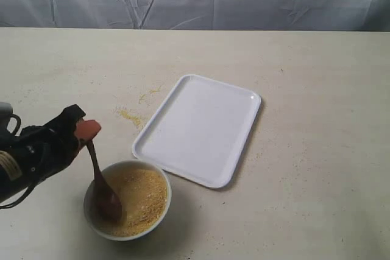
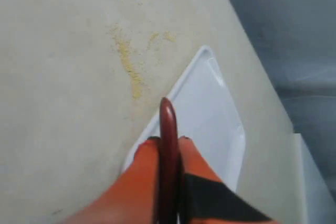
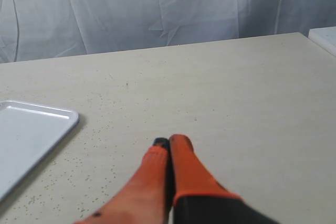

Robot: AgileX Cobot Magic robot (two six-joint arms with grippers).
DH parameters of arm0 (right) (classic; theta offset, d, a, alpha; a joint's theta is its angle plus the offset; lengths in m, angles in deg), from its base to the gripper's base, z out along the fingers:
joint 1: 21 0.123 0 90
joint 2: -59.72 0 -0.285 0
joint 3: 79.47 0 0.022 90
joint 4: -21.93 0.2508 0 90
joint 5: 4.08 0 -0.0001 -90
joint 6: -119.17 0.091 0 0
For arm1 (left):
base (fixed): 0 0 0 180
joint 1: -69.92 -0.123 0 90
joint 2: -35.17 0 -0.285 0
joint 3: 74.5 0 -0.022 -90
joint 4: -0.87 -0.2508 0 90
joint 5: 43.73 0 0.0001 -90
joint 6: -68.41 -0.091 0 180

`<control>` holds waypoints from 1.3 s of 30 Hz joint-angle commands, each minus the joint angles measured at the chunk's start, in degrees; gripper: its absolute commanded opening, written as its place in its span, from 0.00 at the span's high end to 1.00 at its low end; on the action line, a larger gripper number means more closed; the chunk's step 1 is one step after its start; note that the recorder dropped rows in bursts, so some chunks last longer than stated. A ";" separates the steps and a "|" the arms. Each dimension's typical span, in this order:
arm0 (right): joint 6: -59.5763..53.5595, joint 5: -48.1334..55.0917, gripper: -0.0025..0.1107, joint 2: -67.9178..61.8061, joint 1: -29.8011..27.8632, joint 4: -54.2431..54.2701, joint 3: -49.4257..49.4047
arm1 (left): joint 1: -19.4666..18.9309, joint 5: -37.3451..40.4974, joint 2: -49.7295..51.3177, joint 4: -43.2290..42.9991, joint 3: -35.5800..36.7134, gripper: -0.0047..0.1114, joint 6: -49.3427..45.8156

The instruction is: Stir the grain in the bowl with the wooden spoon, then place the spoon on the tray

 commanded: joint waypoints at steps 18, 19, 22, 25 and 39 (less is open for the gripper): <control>-0.07 -0.54 0.98 0.30 0.16 0.05 -0.11 | 0.45 -16.85 -11.50 -15.21 -0.27 0.96 -39.92; -0.07 -0.54 0.98 0.30 0.16 0.05 -0.11 | 0.45 -16.85 -11.65 -15.75 -0.27 0.96 -41.81; -0.07 -0.54 0.98 0.30 0.16 0.05 -0.11 | 0.45 -14.79 -11.65 -16.27 -0.27 0.96 -43.30; -0.07 -0.54 0.98 0.30 0.16 0.05 -0.11 | 0.45 -9.85 -11.65 -17.58 -0.27 0.96 -45.37; -0.07 -0.54 0.98 0.30 0.16 0.05 -0.11 | 0.45 -16.85 -12.18 -24.99 -1.96 0.96 -45.41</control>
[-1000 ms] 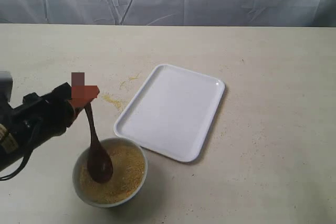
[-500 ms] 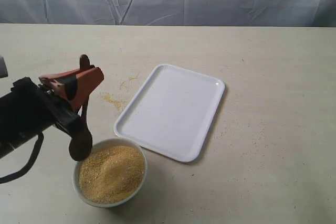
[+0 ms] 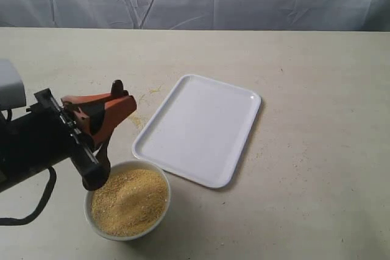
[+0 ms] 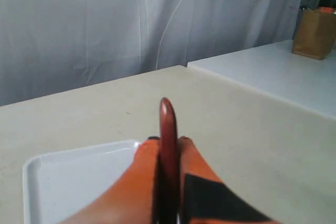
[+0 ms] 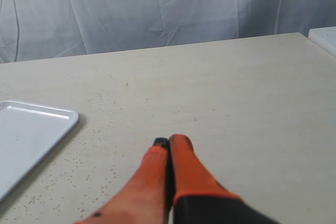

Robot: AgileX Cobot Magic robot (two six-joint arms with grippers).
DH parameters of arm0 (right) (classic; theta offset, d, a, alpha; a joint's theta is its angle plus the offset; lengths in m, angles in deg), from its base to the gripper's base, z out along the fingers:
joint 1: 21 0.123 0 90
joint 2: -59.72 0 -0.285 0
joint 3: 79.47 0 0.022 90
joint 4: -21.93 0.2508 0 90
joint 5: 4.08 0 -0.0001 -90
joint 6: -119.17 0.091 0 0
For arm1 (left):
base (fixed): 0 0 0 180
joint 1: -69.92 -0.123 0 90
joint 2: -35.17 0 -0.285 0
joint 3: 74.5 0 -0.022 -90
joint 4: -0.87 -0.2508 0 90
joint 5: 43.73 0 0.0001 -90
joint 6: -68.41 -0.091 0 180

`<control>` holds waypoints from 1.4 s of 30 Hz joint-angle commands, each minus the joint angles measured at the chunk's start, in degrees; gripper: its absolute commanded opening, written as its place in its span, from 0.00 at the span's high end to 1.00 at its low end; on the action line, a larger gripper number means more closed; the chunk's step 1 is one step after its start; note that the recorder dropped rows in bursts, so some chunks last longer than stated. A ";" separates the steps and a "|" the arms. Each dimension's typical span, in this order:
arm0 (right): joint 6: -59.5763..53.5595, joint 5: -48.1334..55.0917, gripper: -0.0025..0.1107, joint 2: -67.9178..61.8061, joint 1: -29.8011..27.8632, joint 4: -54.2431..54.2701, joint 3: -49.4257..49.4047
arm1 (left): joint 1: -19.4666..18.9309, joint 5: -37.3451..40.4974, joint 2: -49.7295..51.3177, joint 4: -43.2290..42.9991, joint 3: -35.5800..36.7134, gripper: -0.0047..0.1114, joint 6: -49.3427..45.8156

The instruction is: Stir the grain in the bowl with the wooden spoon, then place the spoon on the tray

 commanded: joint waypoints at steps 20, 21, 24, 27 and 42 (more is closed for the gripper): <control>-0.07 -0.54 0.98 0.30 0.16 0.05 -0.11 | 0.36 -1.23 -1.32 1.66 -1.29 0.96 0.02; -0.07 -0.54 0.98 0.30 0.16 0.05 -0.11 | 0.36 -1.23 -0.71 1.66 -1.29 0.96 0.02; -0.07 -0.54 0.98 0.30 0.16 0.05 -0.11 | 0.36 -1.23 2.28 2.36 -1.29 0.96 0.02; -0.07 -0.54 0.98 0.30 0.16 0.05 -0.11 | 0.36 -1.23 6.79 3.42 -1.41 0.96 0.02; -0.07 -0.54 0.98 0.30 0.16 0.05 -0.11 | 0.67 -1.23 16.75 -3.48 -8.38 0.96 1.59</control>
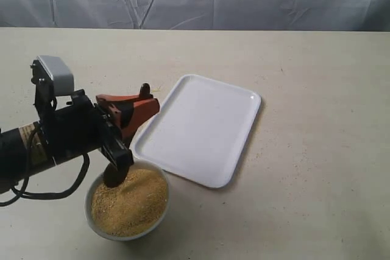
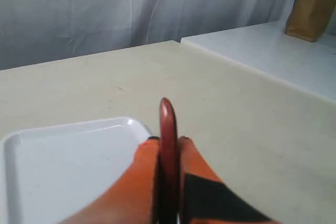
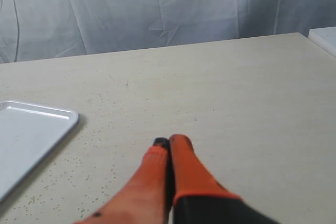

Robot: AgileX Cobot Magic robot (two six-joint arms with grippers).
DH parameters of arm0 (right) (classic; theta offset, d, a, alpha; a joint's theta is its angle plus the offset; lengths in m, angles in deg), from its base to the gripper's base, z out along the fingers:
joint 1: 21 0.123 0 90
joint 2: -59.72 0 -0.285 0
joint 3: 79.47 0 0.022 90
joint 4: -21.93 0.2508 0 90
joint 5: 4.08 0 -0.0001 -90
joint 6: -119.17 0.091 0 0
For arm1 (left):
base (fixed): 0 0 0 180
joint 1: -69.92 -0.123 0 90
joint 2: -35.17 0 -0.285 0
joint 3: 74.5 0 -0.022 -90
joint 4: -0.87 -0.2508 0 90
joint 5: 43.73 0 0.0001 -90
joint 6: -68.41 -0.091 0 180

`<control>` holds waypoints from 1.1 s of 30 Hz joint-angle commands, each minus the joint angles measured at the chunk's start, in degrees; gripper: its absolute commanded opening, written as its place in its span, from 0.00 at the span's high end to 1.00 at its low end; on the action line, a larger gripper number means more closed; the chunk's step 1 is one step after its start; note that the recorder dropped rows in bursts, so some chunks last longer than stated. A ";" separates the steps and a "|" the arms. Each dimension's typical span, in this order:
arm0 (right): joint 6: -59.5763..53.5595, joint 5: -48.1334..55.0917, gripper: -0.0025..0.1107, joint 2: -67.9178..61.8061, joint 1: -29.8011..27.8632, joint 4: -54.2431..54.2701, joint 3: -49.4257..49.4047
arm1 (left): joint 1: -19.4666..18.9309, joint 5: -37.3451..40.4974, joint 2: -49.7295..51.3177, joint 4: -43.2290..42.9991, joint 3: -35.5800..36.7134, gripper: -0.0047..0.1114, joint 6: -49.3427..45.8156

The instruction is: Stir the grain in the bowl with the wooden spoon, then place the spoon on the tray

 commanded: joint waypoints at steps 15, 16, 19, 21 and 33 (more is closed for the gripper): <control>-0.07 -0.54 0.98 0.30 0.16 0.05 -0.11 | 0.67 -0.62 6.80 -12.05 -0.71 0.96 1.98; -0.07 -0.54 0.98 0.30 0.16 0.05 -0.11 | 0.67 -0.62 6.43 -12.18 -0.71 0.96 1.98; -0.07 -0.54 0.98 0.30 0.16 0.05 -0.11 | 0.67 -0.62 4.48 -12.18 -0.71 0.96 2.64; -0.07 -0.54 0.98 0.30 0.16 0.05 -0.11 | 0.67 -0.62 2.96 -12.18 -0.71 0.96 3.33; -0.07 -0.54 0.98 0.30 0.16 0.05 -0.11 | 0.67 8.14 -4.03 -6.96 -0.71 0.96 5.38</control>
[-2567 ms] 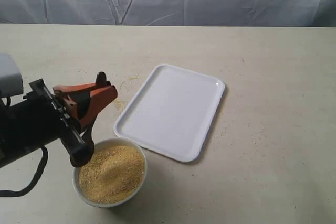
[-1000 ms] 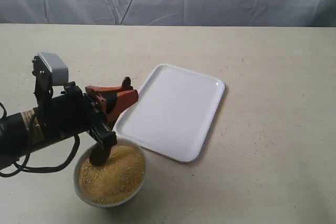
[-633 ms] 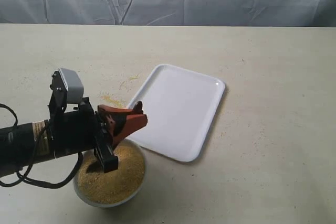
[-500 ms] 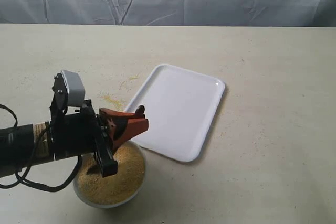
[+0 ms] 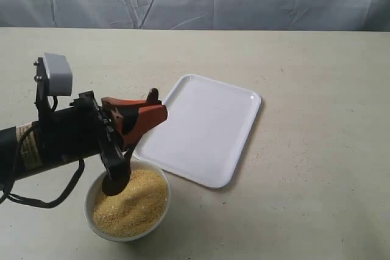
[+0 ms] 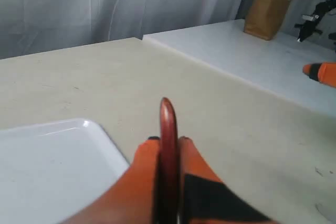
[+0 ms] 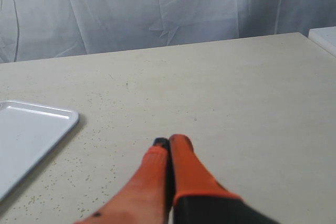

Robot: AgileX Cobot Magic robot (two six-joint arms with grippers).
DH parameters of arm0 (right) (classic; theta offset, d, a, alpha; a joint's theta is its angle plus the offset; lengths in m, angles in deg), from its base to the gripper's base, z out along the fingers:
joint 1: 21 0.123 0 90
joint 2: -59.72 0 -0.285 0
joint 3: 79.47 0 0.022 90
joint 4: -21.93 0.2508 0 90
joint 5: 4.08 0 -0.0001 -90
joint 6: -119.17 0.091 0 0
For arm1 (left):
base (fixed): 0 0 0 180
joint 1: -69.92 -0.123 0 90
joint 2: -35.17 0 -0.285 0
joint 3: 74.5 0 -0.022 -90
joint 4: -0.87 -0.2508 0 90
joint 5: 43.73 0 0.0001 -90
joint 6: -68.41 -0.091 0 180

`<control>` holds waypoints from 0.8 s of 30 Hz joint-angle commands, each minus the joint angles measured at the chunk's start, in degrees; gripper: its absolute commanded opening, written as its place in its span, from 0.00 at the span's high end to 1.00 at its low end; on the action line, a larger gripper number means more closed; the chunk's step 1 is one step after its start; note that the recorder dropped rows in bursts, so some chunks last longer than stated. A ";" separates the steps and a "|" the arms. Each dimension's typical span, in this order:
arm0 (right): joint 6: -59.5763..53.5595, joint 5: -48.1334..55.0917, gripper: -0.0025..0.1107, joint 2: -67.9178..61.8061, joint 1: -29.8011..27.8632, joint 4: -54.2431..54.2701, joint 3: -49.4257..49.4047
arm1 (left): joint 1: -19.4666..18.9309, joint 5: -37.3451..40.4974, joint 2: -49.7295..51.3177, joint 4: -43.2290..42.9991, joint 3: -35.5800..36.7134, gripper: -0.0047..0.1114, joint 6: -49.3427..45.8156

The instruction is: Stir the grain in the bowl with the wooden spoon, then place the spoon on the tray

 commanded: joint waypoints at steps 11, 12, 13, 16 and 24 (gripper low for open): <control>-0.07 -0.54 0.98 0.30 0.16 0.05 -0.11 | 0.64 7.43 -0.43 -1.33 -0.02 0.96 -4.24; -0.07 -0.54 0.98 0.30 0.16 0.05 -0.11 | 0.64 7.35 -0.43 -1.58 -0.02 0.96 -4.45; -0.07 -0.54 0.98 0.30 0.16 0.05 -0.11 | 0.64 7.22 -0.29 -1.58 -0.02 0.96 -4.45; -0.07 -0.54 0.98 0.30 0.16 0.05 -0.11 | 0.64 5.30 1.83 -1.47 -0.02 0.96 -4.85; -0.07 -0.54 0.98 0.30 0.16 0.05 -0.11 | 0.64 -1.43 12.31 -1.49 -0.02 0.96 -6.02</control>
